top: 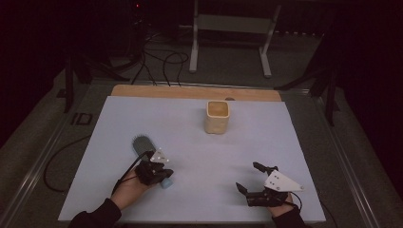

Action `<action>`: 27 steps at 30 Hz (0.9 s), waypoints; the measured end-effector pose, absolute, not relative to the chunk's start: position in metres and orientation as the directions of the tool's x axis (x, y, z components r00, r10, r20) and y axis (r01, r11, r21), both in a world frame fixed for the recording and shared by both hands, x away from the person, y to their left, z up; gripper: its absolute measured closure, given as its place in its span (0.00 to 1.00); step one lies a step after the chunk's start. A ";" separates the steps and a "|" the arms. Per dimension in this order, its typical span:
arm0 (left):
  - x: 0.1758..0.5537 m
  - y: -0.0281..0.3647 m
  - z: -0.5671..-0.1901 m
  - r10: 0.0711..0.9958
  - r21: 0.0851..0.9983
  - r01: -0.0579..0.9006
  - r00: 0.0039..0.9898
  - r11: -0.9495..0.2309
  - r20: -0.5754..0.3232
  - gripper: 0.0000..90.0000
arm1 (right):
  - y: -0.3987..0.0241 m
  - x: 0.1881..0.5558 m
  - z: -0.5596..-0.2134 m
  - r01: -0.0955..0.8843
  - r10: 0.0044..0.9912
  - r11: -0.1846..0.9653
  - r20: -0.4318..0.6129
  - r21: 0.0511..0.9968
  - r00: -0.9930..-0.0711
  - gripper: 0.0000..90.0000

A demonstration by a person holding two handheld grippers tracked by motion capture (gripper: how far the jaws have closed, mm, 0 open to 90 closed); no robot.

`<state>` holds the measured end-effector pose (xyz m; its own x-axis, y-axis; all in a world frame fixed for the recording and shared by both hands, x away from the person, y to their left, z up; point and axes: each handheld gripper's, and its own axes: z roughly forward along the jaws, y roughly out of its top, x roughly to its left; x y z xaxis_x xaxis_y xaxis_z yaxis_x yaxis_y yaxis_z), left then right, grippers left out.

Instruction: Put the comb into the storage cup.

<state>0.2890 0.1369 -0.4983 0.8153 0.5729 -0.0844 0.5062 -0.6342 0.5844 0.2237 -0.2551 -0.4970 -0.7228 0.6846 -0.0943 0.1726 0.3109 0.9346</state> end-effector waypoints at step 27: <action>0.252 0.201 -0.499 0.637 0.500 0.577 0.768 -0.645 -0.064 1.00 | -0.253 0.223 -0.498 0.186 0.683 0.320 -0.090 0.929 -0.725 0.09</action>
